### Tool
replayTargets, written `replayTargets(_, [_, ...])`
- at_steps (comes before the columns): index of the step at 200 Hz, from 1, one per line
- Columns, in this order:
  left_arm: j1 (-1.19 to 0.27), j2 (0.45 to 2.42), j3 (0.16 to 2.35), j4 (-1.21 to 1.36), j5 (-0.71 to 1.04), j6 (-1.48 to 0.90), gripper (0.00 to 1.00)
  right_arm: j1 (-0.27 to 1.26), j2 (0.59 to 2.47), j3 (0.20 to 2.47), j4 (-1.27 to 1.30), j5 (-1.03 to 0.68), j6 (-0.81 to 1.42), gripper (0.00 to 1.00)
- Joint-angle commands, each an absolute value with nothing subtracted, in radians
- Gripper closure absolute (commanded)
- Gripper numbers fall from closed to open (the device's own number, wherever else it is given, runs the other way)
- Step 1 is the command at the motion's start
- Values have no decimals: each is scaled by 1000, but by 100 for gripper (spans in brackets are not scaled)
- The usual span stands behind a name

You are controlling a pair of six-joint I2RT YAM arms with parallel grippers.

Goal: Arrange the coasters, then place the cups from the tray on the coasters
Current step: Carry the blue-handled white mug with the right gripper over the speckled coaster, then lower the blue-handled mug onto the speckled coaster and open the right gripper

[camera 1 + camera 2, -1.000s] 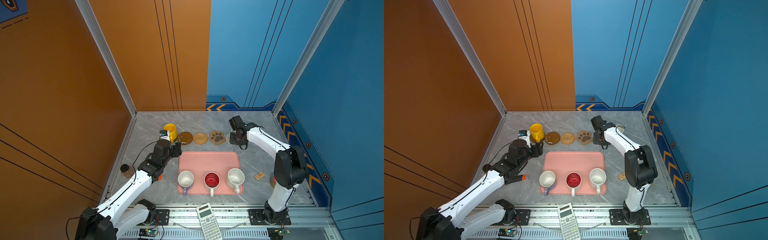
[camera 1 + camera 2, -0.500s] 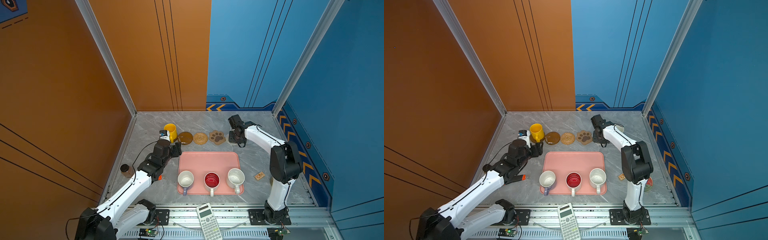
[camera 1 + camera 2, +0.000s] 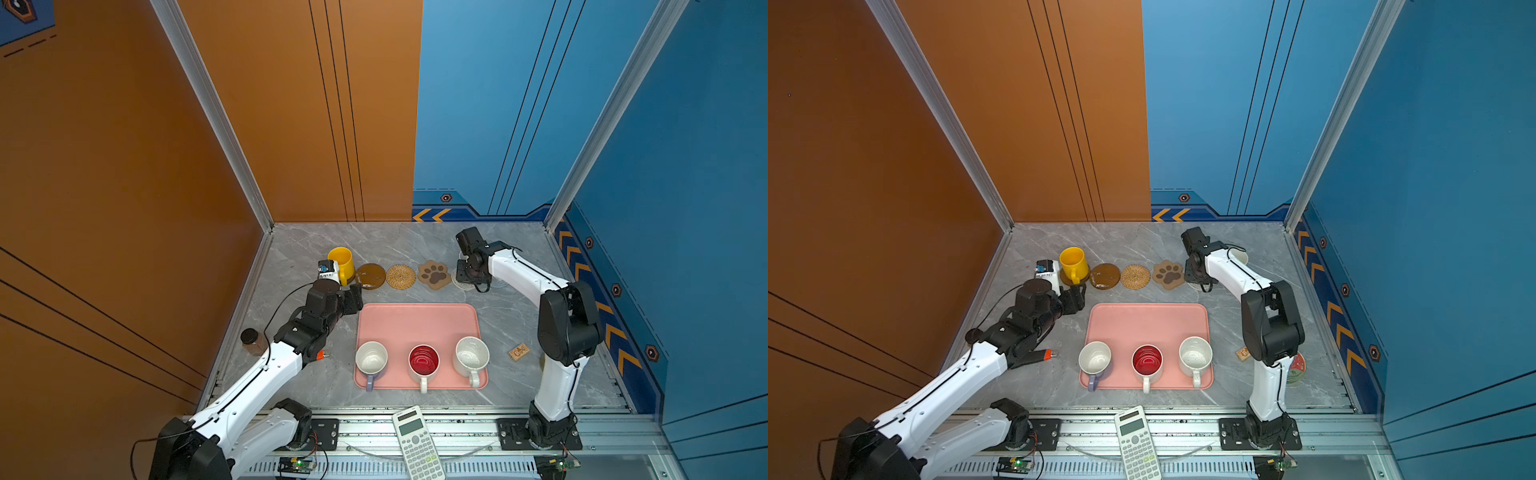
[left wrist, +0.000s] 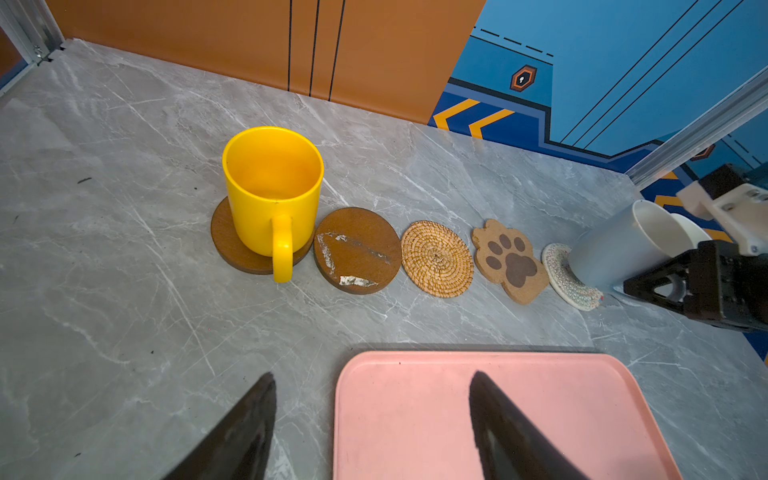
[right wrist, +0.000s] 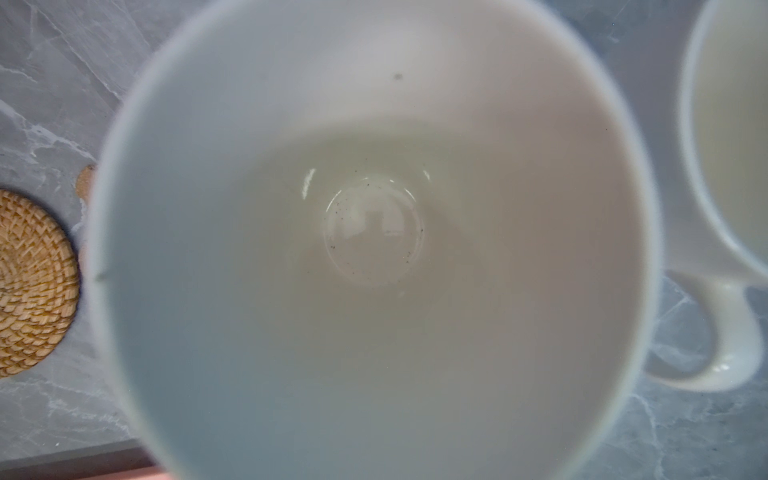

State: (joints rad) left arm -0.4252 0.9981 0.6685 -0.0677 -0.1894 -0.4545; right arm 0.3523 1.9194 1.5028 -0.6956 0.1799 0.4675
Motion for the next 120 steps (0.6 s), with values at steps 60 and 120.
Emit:
replayTargets(60, [-417, 983, 661, -73, -194, -459, 26, 341, 1938, 1551, -658, 197, 445, 100])
replayTargets(120, [-417, 980, 666, -79, -193, -456, 26, 341, 1946, 1534, -658, 193, 445, 100])
